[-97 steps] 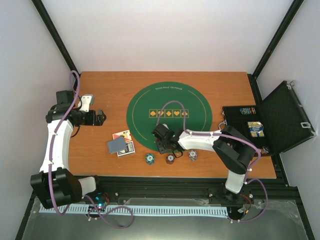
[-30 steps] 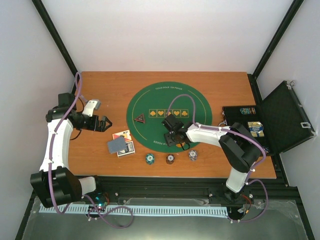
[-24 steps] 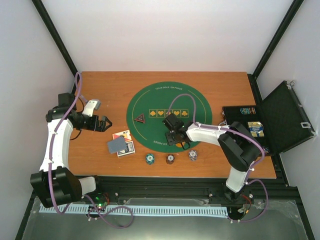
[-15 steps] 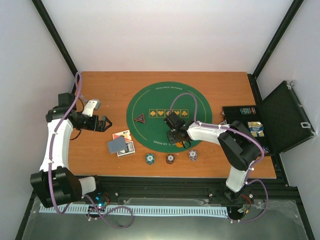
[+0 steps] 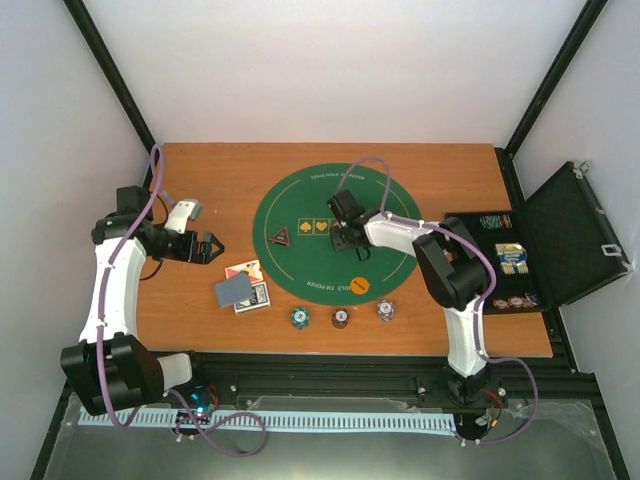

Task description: Distribute texas hold em gaming equipment

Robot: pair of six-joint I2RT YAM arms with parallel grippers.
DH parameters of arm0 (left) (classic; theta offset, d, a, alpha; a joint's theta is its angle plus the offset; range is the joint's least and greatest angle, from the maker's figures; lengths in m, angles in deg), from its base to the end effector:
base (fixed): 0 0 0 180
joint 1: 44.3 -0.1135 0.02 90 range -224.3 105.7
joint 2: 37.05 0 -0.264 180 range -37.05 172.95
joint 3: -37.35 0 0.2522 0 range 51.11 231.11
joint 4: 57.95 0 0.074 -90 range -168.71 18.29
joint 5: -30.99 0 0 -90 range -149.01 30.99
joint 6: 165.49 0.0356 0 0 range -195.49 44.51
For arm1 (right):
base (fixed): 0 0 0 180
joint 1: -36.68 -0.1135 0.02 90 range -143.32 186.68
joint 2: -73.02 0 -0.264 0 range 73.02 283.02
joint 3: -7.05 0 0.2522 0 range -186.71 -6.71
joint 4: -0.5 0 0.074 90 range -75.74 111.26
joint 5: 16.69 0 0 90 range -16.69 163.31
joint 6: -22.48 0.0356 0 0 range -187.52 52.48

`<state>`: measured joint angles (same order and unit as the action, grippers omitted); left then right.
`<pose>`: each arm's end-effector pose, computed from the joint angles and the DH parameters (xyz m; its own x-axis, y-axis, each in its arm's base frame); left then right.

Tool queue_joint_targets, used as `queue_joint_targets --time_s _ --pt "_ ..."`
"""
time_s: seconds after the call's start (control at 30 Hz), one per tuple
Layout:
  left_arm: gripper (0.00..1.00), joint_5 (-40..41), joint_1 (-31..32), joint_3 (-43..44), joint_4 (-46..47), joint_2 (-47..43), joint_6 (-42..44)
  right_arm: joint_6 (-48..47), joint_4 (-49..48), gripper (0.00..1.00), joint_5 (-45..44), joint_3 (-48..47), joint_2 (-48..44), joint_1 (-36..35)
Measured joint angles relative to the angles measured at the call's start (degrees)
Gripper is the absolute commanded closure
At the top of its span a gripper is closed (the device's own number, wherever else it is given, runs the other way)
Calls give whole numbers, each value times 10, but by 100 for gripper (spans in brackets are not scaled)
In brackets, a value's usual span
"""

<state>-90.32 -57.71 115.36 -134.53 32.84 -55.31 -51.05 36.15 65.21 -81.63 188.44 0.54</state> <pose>0.2156 0.0324 0.2999 -0.8536 0.0995 -0.5114 0.3004 0.8960 -0.3270 0.3334 0.2373 0.1417 -0.8368 -0.2636 -0.4798 -0.3065 0.9518 0.0117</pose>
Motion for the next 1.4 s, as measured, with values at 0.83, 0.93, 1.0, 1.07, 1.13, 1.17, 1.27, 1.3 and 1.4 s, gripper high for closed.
queue_joint_targets --time_s 0.83,0.93,1.0,1.07,1.13,1.17,1.27,1.3,1.4 --pt "0 -16 0 0 -37 1 45 -35 133 34 29 -271 144 49" --pt "0 -17 0 0 -38 1 52 -32 117 29 28 -154 48 33" --pt "0 -19 0 0 -40 1 55 -30 98 28 24 -75 -21 12" --pt "0 -20 0 0 -42 1 57 -25 78 27 20 -5 -77 -16" --pt "0 -22 0 0 -43 1 58 -18 62 27 17 52 -116 -39" --pt "0 -23 0 0 -43 1 59 -13 55 27 16 81 -131 -52" --pt "0 -26 0 0 -45 1 61 1 45 27 9 147 -156 -75" --pt "0 -27 0 0 -46 1 63 6 44 28 7 165 -160 -80" --pt "0 -29 0 0 -47 1 65 17 43 29 -2 200 -168 -88"
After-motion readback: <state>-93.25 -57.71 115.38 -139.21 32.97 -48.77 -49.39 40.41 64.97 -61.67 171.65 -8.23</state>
